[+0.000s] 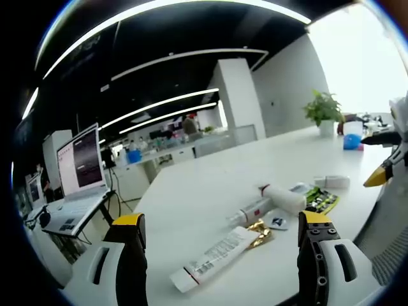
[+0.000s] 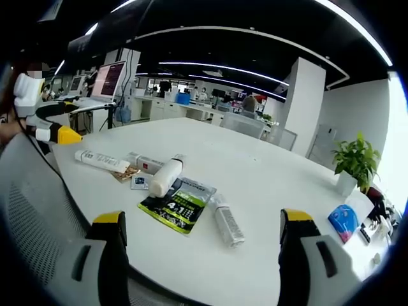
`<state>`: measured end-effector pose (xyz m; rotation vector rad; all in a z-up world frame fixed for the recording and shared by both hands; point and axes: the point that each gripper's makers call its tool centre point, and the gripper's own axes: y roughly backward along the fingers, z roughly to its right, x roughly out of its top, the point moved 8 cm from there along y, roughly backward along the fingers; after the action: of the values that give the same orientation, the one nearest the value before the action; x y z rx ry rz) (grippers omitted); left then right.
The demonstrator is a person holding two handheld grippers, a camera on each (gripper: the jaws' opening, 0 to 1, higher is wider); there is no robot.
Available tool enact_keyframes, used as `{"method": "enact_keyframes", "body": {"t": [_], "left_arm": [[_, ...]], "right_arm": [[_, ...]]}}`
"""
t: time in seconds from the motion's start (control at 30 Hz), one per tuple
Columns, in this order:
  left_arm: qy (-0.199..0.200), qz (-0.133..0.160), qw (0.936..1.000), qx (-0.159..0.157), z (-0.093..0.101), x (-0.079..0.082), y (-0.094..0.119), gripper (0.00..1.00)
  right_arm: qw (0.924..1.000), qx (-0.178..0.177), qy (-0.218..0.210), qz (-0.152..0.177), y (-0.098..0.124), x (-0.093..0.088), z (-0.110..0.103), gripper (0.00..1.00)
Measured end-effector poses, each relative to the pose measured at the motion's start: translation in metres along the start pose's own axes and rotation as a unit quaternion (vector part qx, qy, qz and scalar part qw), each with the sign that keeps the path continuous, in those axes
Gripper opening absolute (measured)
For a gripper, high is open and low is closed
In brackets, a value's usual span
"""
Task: Arrange the skincare products in the storage area until every visible bottle or jar stands upright without overlapping.
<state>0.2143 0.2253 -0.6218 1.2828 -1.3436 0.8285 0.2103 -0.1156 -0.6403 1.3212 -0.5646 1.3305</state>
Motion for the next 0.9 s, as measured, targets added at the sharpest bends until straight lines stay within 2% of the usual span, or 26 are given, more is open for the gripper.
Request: {"method": "enact_keyframes", "body": {"t": [0.2, 0.33, 0.9], "left_arm": [[-0.004, 0.002, 1.0000, 0.001, -0.0002, 0.0003, 0.0003, 0.97], [-0.001, -0.002, 1.0000, 0.005, -0.0011, -0.0006, 0.0003, 0.97], [-0.012, 0.000, 0.9999, 0.000, -0.0004, -0.0006, 0.0015, 0.97]], "right_arm": [[1.0000, -0.003, 0.002, 0.004, 0.0005, 0.0009, 0.0005, 1.00], [0.9999, 0.005, 0.007, -0.009, -0.0006, -0.0013, -0.0014, 1.00], [0.9996, 0.006, 0.019, -0.018, -0.0010, -0.0022, -0.0025, 1.00]]}}
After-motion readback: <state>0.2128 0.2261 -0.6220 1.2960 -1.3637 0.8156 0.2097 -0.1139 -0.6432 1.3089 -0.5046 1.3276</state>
